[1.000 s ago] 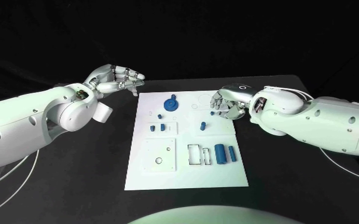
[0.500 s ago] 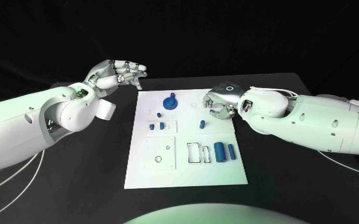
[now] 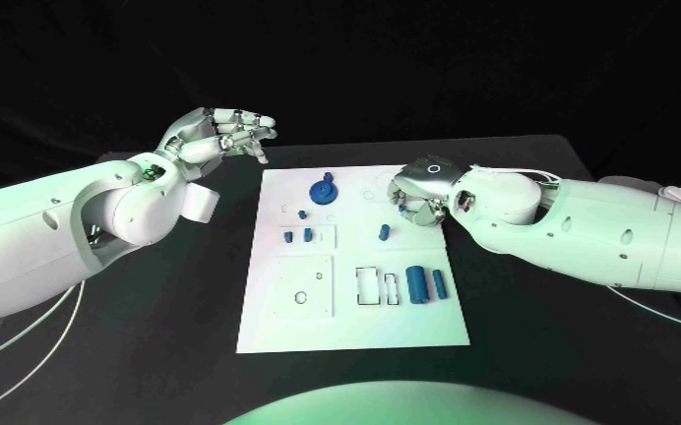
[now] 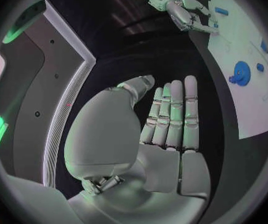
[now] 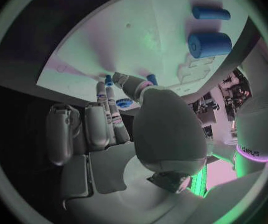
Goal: Assemble the parts on the task board
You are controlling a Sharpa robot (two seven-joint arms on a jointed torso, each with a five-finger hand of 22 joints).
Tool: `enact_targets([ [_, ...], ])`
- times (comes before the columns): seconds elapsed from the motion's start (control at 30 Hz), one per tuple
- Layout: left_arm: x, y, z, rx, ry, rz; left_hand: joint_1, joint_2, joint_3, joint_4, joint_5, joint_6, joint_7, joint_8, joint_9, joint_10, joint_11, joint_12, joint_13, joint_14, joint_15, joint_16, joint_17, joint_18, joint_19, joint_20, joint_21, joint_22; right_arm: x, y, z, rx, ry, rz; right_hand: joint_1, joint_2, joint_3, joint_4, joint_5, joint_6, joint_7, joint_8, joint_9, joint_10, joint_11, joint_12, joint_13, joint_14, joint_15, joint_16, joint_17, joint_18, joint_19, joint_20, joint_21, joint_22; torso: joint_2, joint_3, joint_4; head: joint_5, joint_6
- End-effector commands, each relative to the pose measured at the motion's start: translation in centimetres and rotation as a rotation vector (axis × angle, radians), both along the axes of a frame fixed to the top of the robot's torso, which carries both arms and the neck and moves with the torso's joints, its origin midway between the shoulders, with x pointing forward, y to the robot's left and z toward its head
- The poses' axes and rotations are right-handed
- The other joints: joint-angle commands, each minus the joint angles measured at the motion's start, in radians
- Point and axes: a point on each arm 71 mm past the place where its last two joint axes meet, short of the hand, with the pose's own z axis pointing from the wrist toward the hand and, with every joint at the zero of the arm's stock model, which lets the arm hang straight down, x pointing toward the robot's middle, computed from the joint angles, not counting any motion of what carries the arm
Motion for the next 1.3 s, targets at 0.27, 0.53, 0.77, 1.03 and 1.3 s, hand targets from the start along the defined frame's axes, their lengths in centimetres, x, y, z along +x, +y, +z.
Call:
enact_targets([
  [0.27, 0.0, 0.0, 0.2, -0.016, -0.002, 0.007, 0.001, 0.01, -0.006, -0.002, -0.003, -0.005, 0.009, 0.004, 0.0, -0.004, 0.006, 0.0, -0.002, 0.008, 0.0, -0.003, 0.0, 0.011, 0.012, -0.001, -0.005, -0.003, 0.2, -0.1, -0.7, -0.051, -0.004, -0.006, 0.003, 0.018, 0.016, 0.0, -0.007, 0.014, -0.002, 0.01, 0.004, 0.014, -0.003, 0.002, 0.005, 0.05, 0.004, 0.014, 0.004, -0.01, 0.022, -0.003, 0.016, 0.128, 0.0, 0.0007, -0.0005, 0.001, -0.003],
  [0.53, 0.0, 0.1, 0.1, -0.013, 0.002, 0.009, 0.001, 0.011, -0.006, -0.001, -0.002, -0.008, 0.011, 0.004, 0.0, -0.006, 0.008, -0.001, -0.002, 0.009, 0.0, -0.003, 0.0, 0.01, 0.014, -0.001, -0.006, -0.004, 0.1, -0.1, -1.1, -0.049, 0.001, -0.005, 0.022, 0.059, 0.034, -0.007, -0.04, 0.052, -0.017, 0.034, 0.019, 0.057, -0.017, 0.018, 0.019, 0.051, -0.008, 0.035, 0.016, -0.018, 0.038, -0.01, 0.051, 0.159, 0.001, 0.0007, -0.0005, 0.001, -0.007],
  [0.77, 0.0, 0.2, 0.1, -0.011, 0.005, 0.012, 0.003, 0.012, -0.006, -0.001, -0.002, -0.01, 0.013, 0.004, -0.001, -0.008, 0.009, -0.001, -0.003, 0.009, 0.001, -0.004, 0.0, 0.01, 0.016, -0.001, -0.007, -0.005, -0.1, 0.1, -1.5, -0.047, 0.008, 0.0, 0.024, 0.078, 0.035, -0.01, -0.08, 0.072, -0.026, 0.052, 0.034, 0.081, -0.029, 0.022, 0.03, 0.051, -0.016, 0.043, 0.018, -0.023, 0.047, -0.019, 0.07, 0.176, 0.0, 0.0009, -0.0004, -0.001, -0.01],
  [1.03, 0.0, 0.2, 0.1, -0.009, 0.008, 0.013, 0.006, 0.013, -0.005, -0.004, -0.002, -0.012, 0.014, 0.003, -0.001, -0.01, 0.01, -0.002, -0.004, 0.009, 0.002, -0.004, 0.0, 0.01, 0.018, -0.001, -0.009, -0.006, -0.2, 0.1, -1.6, -0.044, -0.006, -0.009, 0.036, 0.088, 0.037, -0.021, -0.088, 0.08, -0.03, 0.064, 0.045, 0.099, -0.035, 0.024, 0.038, 0.05, -0.021, 0.049, 0.02, -0.025, 0.051, -0.024, 0.079, 0.184, -0.001, 0.0004, -0.0015, 0.0, -0.015],
  [1.3, 0.1, 0.4, 0.0, -0.004, 0.012, 0.02, 0.012, 0.014, -0.004, -0.007, -0.002, -0.015, 0.016, 0.003, -0.002, -0.013, 0.011, -0.003, -0.004, 0.009, 0.002, -0.006, -0.001, 0.01, 0.02, -0.001, -0.01, -0.007, -0.5, 0.3, -1.1, 0.002, -0.056, -0.007, 0.034, 0.088, 0.034, -0.022, -0.092, 0.082, -0.03, 0.068, 0.049, 0.103, -0.035, 0.022, 0.041, 0.051, -0.022, 0.052, 0.022, -0.026, 0.053, -0.025, 0.082, 0.187, -0.001, 0.0006, -0.0008, -0.001, -0.013],
])
